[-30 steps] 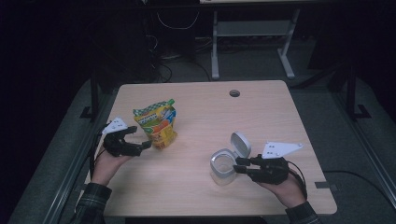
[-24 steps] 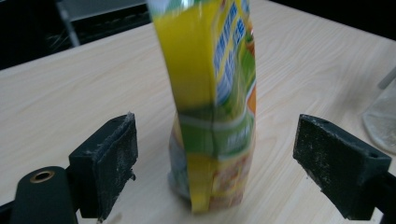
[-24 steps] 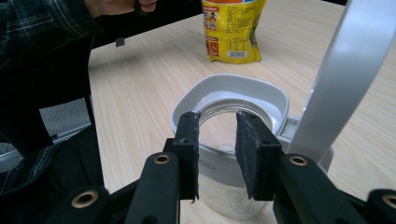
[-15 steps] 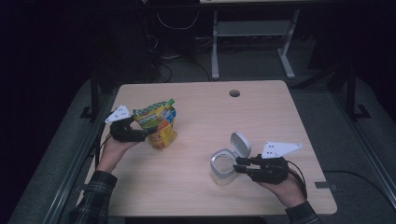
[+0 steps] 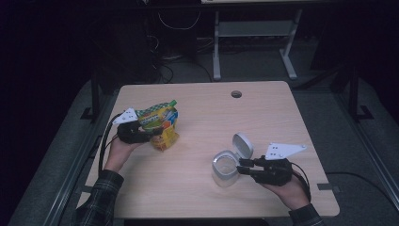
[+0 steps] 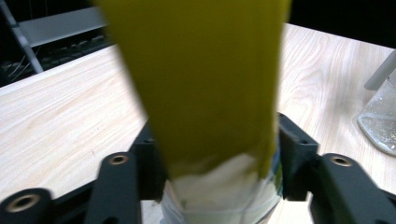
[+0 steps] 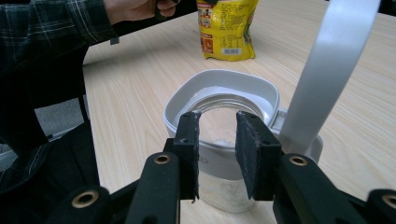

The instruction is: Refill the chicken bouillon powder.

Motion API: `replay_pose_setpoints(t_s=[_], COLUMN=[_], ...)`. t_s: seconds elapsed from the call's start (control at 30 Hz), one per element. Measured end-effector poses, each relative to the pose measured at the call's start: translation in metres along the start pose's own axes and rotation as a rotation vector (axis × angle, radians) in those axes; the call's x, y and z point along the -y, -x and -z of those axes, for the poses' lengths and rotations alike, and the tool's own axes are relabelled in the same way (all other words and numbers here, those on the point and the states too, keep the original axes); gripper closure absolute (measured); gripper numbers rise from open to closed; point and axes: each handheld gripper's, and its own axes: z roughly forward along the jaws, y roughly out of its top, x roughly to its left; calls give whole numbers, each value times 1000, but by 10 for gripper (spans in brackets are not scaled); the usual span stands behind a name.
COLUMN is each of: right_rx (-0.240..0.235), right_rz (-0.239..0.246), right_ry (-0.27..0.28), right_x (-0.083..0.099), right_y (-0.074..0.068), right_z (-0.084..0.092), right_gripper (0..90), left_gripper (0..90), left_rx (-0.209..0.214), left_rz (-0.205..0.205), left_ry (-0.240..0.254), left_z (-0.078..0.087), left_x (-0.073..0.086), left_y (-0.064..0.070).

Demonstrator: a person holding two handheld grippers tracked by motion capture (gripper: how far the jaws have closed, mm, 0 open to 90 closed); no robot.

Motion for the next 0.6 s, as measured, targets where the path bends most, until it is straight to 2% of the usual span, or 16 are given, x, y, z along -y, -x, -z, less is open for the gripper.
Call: replay_pose_setpoints(t_s=[0.33, 0.4, 0.5, 0.53, 0.6], right_rx=[8, 9, 8, 6, 7], right_rz=[1, 2, 5, 4, 7], right_ry=[-4, -3, 0, 0, 2], right_x=[1, 0, 0, 0, 0], right_y=[0, 0, -1, -2, -2], right_z=[1, 2, 2, 2, 2], right_gripper=[699, 699, 699, 699, 699], left_gripper=[625, 652, 642, 627, 589], left_rx=[44, 52, 46, 25, 15], left_rz=[27, 15, -3, -12, 0], left_ry=[17, 18, 35, 52, 65], left_z=[2, 2, 3, 4, 7], left_x=[0, 1, 3, 6, 7], left_y=[-2, -1, 1, 3, 2])
